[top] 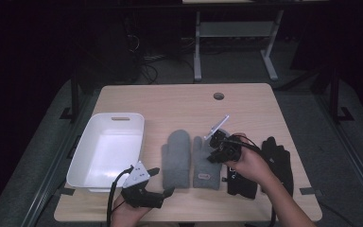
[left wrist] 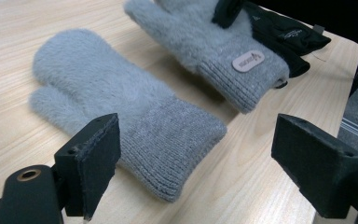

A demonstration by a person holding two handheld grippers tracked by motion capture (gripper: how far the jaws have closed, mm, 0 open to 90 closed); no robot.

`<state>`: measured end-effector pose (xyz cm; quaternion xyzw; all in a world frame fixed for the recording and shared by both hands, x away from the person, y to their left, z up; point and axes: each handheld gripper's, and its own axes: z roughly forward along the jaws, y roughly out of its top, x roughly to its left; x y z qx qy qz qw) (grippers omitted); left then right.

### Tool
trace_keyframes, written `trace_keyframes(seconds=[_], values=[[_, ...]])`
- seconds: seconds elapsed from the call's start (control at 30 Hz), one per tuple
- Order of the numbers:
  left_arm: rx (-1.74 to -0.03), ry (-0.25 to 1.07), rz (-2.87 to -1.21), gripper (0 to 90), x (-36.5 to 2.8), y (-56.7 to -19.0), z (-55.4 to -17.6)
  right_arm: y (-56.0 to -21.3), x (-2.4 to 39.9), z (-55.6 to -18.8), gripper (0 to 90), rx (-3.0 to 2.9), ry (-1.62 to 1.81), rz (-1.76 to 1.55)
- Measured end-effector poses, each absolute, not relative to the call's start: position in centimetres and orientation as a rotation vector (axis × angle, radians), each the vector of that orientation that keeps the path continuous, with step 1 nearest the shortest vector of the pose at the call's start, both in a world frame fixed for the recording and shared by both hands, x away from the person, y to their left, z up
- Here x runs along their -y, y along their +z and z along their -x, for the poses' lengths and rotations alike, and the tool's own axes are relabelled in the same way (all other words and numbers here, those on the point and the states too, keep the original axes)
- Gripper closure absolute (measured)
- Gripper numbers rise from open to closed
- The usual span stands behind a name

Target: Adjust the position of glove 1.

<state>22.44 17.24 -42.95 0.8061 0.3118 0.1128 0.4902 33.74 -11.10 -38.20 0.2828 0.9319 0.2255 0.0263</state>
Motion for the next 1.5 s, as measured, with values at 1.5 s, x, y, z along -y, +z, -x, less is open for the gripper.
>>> trace_keyframes(seconds=[1.5], values=[[-0.746,0.291,-1.941,15.5,-17.7,-42.4,-22.1,-39.9,0.8,-37.3,63.5,-2.983,0.689,-0.767]])
